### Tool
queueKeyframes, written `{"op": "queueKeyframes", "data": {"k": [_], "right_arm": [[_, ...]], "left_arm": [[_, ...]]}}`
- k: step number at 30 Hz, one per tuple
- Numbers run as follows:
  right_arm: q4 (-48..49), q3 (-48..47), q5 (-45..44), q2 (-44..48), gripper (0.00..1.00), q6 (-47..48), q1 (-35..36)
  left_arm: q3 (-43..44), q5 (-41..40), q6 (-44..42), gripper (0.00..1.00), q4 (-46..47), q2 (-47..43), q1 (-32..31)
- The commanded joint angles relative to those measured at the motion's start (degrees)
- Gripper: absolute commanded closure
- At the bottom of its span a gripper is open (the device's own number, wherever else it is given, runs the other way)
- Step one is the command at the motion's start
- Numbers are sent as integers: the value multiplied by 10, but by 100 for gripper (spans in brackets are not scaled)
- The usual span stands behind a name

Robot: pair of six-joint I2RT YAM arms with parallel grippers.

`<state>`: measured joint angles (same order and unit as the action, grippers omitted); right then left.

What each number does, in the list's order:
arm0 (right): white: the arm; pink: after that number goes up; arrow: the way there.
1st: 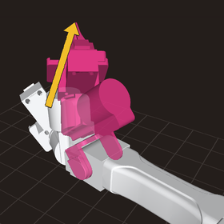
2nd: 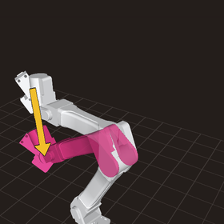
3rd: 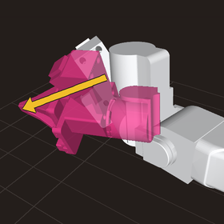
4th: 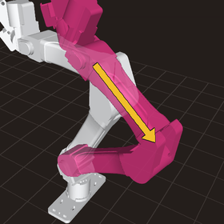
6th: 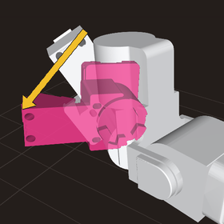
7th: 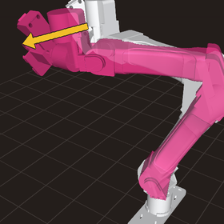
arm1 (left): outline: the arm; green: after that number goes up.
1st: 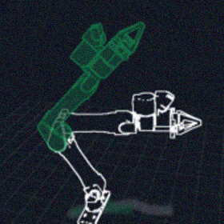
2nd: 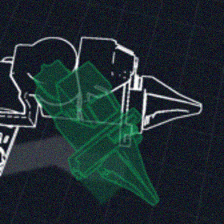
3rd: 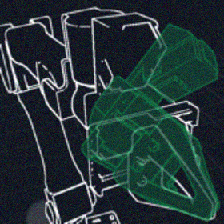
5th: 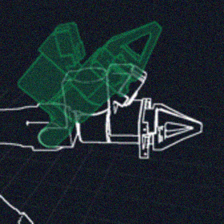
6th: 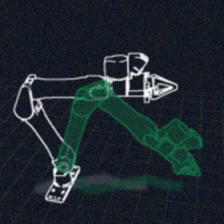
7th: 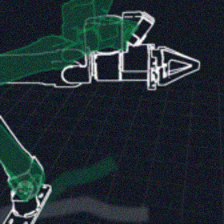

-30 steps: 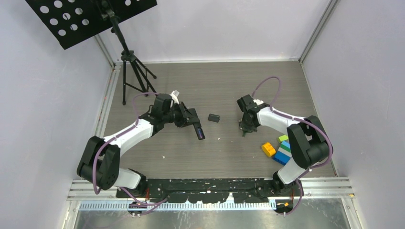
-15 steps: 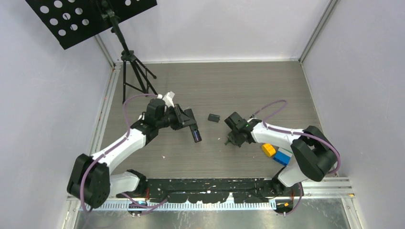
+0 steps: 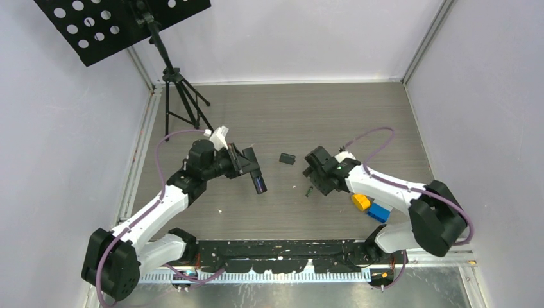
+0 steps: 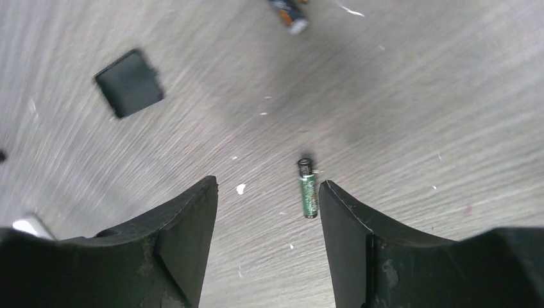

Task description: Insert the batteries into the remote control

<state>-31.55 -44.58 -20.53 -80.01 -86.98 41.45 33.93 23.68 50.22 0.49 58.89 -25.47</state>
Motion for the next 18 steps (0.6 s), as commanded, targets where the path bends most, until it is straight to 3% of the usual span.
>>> {"op": "queueKeyframes", "data": {"k": [1,6,8,14,18], "right_arm": [[54,-29,25,53,36,307,-13],[-49,-105,113,32,37,632,-13],[-81,-125,137,15,39,721,-10],[-72,-116,107,-35,36,922,-8],[-81,-127,92,-81,35,975,-8]], "left_arm": [[20,-11,-25,100,-3,-14,3],[31,-29,-35,100,-50,-36,4],[36,-41,-41,100,-70,-46,5],[63,-68,-59,100,-136,-71,8],[75,-76,-60,100,-158,-74,9]]}}
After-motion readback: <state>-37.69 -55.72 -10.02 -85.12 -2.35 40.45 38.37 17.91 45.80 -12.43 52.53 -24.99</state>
